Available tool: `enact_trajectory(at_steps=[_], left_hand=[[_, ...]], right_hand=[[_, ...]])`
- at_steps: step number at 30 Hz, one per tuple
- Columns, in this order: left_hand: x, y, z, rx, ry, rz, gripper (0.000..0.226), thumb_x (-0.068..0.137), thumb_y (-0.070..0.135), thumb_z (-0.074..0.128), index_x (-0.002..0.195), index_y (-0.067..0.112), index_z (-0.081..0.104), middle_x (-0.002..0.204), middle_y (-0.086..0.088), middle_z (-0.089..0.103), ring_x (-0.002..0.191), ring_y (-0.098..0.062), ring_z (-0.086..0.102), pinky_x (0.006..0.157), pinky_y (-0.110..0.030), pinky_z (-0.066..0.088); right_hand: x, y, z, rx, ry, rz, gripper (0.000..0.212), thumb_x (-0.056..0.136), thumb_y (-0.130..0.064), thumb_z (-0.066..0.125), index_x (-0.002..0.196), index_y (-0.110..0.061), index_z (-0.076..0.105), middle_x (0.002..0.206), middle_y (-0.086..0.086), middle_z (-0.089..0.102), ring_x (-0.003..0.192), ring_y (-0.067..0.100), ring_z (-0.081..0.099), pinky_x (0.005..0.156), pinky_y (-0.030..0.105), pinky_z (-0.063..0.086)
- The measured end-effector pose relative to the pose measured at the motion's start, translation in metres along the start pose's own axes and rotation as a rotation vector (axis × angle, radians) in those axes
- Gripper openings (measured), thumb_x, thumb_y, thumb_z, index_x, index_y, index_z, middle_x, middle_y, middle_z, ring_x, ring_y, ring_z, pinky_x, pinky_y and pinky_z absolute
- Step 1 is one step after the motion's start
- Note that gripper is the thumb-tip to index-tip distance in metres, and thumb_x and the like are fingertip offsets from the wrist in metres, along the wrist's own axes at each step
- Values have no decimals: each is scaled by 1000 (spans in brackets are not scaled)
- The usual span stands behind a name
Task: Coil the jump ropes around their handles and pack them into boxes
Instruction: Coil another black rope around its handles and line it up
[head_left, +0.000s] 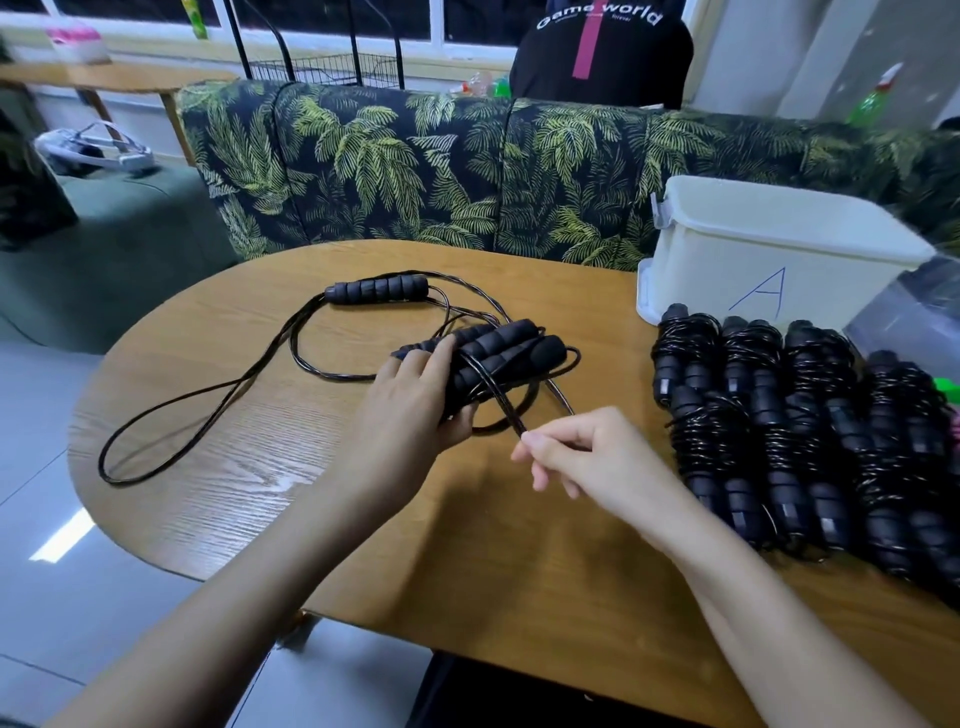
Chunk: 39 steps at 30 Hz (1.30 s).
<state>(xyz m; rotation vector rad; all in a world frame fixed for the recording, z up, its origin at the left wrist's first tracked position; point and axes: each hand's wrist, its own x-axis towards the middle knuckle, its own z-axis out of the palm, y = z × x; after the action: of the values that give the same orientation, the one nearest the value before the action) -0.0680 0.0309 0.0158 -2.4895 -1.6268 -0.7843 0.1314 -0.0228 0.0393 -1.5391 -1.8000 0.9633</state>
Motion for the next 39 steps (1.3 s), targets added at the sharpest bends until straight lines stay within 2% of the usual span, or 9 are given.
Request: enact_trajectory(at_steps=[5, 9, 15, 18, 22, 27, 32, 35, 39], left_hand=[[-6, 8, -5, -499, -94, -37, 65, 91, 27, 65, 149, 11, 39, 127, -6, 61, 118, -19, 56, 98, -29, 42], [-8, 13, -11, -824, -286, -166, 46, 95, 22, 61, 137, 22, 42, 106, 14, 64, 92, 7, 62, 80, -14, 47], [-8, 26, -7, -1107, -320, -371, 52, 85, 57, 57, 122, 23, 46, 84, -4, 69, 77, -11, 62, 67, -30, 44], [-8, 21, 0, -953, -276, -259, 64, 86, 65, 59, 133, 25, 44, 80, 10, 66, 67, -2, 60, 60, -17, 42], [-5, 6, 2, -643, -156, -106, 62, 77, 70, 54, 130, 39, 43, 107, 21, 65, 97, 0, 63, 84, -31, 52], [3, -16, -4, -551, -37, 2, 64, 79, 63, 57, 134, 37, 38, 122, 8, 60, 111, -15, 60, 92, -44, 51], [9, -20, 3, -165, 16, 225, 68, 82, 66, 50, 136, 26, 38, 109, -6, 59, 94, -28, 57, 75, -34, 43], [12, -21, 8, -61, 47, 303, 73, 86, 71, 44, 137, 19, 42, 111, -7, 60, 92, -30, 57, 74, -38, 47], [12, -20, 13, -70, 61, 340, 73, 89, 73, 40, 137, 18, 41, 117, -6, 61, 95, -30, 57, 78, -42, 51]], right_hand=[[18, 6, 9, 147, 34, 37, 25, 99, -19, 58, 81, -21, 75, 67, -6, 68, 47, -2, 45, 60, 18, 45], [21, 6, 9, 174, 46, -2, 23, 100, -15, 57, 86, -13, 76, 64, -8, 65, 48, -3, 47, 56, 13, 41], [17, 7, 14, 111, 13, -60, 29, 98, -18, 61, 72, -24, 73, 65, -11, 68, 53, -2, 50, 67, 30, 44], [17, 11, 15, 22, 12, -79, 25, 98, -26, 60, 79, -22, 76, 68, -16, 69, 57, -2, 54, 74, 39, 51], [17, 16, 4, -260, -19, -195, 30, 97, -44, 56, 68, -40, 58, 68, -13, 67, 62, 1, 56, 68, 30, 49], [22, 39, -34, -785, -110, -373, 57, 90, -66, 19, 93, -26, 59, 82, -9, 53, 74, 5, 49, 65, 25, 41], [38, 59, -59, -994, 10, -641, 41, 99, -49, 33, 81, -20, 56, 68, -12, 52, 72, 14, 55, 52, 24, 36], [42, 62, -68, -1043, 67, -701, 37, 99, -45, 40, 80, -19, 57, 78, -9, 59, 81, 16, 59, 63, 21, 36], [47, 73, -79, -1021, 76, -738, 42, 101, -49, 36, 80, -20, 56, 84, -9, 60, 91, 14, 58, 105, 34, 43]])
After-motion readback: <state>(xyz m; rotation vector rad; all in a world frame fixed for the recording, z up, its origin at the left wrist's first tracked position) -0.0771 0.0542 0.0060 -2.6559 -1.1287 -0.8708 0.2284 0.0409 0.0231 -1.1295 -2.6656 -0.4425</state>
